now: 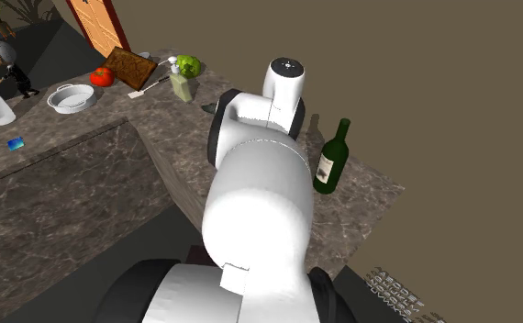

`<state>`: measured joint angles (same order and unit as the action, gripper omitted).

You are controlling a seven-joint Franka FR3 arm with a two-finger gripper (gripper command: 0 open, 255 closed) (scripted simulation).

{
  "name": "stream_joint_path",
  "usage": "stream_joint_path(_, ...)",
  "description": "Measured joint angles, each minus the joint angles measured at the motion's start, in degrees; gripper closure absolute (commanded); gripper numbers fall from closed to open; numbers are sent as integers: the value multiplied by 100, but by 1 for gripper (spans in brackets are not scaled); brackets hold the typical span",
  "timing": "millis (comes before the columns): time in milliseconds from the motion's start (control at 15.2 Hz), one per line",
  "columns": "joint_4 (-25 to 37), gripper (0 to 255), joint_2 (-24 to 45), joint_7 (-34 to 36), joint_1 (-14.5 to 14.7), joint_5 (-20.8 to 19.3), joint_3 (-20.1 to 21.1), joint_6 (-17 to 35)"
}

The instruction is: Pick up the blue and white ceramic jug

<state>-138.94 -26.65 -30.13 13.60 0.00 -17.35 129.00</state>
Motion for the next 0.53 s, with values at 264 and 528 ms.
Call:
stream_joint_path(264,-241,0,116,-65,28,33,-42,357)
stream_joint_path(528,-313,255,142,-87,31,40,-58,458)
